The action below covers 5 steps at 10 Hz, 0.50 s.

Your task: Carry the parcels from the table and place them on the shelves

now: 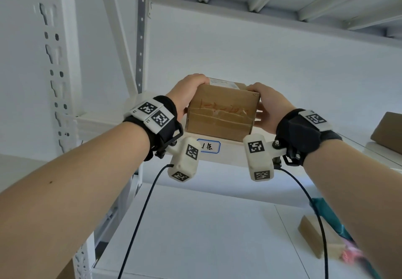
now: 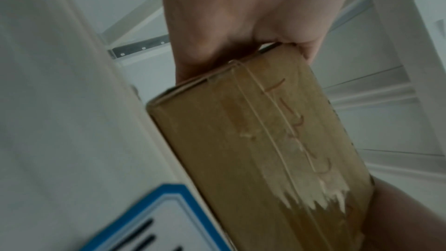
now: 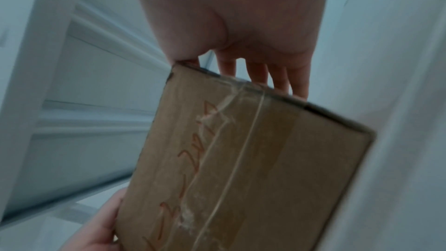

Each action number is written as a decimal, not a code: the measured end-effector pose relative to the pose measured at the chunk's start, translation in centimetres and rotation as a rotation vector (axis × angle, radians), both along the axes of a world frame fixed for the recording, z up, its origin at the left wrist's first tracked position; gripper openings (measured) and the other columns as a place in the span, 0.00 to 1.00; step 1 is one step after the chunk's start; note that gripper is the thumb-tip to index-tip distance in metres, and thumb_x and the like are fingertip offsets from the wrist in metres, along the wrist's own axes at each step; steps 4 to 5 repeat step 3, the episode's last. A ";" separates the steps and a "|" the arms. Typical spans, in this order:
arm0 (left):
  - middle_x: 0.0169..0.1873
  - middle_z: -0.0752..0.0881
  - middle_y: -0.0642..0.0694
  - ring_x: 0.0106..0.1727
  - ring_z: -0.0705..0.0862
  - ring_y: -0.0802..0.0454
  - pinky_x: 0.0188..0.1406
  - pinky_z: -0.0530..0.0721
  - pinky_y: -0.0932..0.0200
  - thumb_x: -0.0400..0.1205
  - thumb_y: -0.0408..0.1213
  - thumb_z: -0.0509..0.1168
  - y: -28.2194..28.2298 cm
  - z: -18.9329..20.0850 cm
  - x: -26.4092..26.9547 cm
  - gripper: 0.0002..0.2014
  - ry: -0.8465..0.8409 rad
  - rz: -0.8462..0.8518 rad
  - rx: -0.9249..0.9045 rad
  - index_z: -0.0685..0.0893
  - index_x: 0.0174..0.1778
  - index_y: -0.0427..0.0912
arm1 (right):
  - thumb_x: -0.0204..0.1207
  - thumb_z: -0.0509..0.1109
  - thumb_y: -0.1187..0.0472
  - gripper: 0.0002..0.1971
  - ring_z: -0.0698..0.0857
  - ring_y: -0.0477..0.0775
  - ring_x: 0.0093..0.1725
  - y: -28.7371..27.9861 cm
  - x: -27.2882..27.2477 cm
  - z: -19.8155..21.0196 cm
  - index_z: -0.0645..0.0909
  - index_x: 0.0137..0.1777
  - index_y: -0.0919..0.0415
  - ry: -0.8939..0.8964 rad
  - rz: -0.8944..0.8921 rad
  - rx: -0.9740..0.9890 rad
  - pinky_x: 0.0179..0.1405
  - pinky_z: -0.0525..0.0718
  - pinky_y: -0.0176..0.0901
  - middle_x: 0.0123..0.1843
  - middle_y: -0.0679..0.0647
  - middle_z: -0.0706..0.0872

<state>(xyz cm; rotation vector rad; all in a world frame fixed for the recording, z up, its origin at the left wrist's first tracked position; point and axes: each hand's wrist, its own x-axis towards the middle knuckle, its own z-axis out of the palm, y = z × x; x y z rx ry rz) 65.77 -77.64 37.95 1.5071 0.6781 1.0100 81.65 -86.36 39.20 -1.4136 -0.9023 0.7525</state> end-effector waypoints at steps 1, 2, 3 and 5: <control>0.54 0.84 0.44 0.52 0.83 0.47 0.56 0.77 0.56 0.79 0.51 0.60 0.5 0.0 -0.1 0.19 0.012 0.023 0.052 0.80 0.57 0.39 | 0.75 0.67 0.51 0.07 0.81 0.57 0.48 -0.1 0.4 0.5 0.81 0.39 0.52 -0.088 -0.046 -0.061 0.63 0.82 0.54 0.45 0.53 0.81; 0.77 0.74 0.45 0.77 0.72 0.46 0.79 0.67 0.46 0.75 0.59 0.60 0.2 0.1 -0.4 0.37 -0.003 0.103 0.104 0.72 0.78 0.43 | 0.77 0.65 0.45 0.17 0.79 0.59 0.54 -0.9 0.6 0.4 0.80 0.57 0.55 -0.151 -0.089 -0.095 0.63 0.80 0.54 0.57 0.56 0.80; 0.78 0.71 0.47 0.77 0.69 0.49 0.77 0.64 0.52 0.83 0.53 0.57 -0.5 0.3 -0.7 0.30 -0.043 0.175 0.154 0.68 0.81 0.43 | 0.80 0.62 0.45 0.26 0.79 0.60 0.62 -1.9 1.0 -0.1 0.73 0.74 0.57 -0.179 -0.137 -0.099 0.68 0.78 0.55 0.62 0.57 0.78; 0.78 0.71 0.47 0.77 0.69 0.49 0.77 0.64 0.52 0.83 0.53 0.57 -0.5 0.3 -0.7 0.30 -0.043 0.175 0.154 0.68 0.81 0.43 | 0.80 0.62 0.45 0.26 0.79 0.60 0.62 -1.9 1.0 -0.1 0.73 0.74 0.57 -0.179 -0.137 -0.099 0.68 0.78 0.55 0.62 0.57 0.78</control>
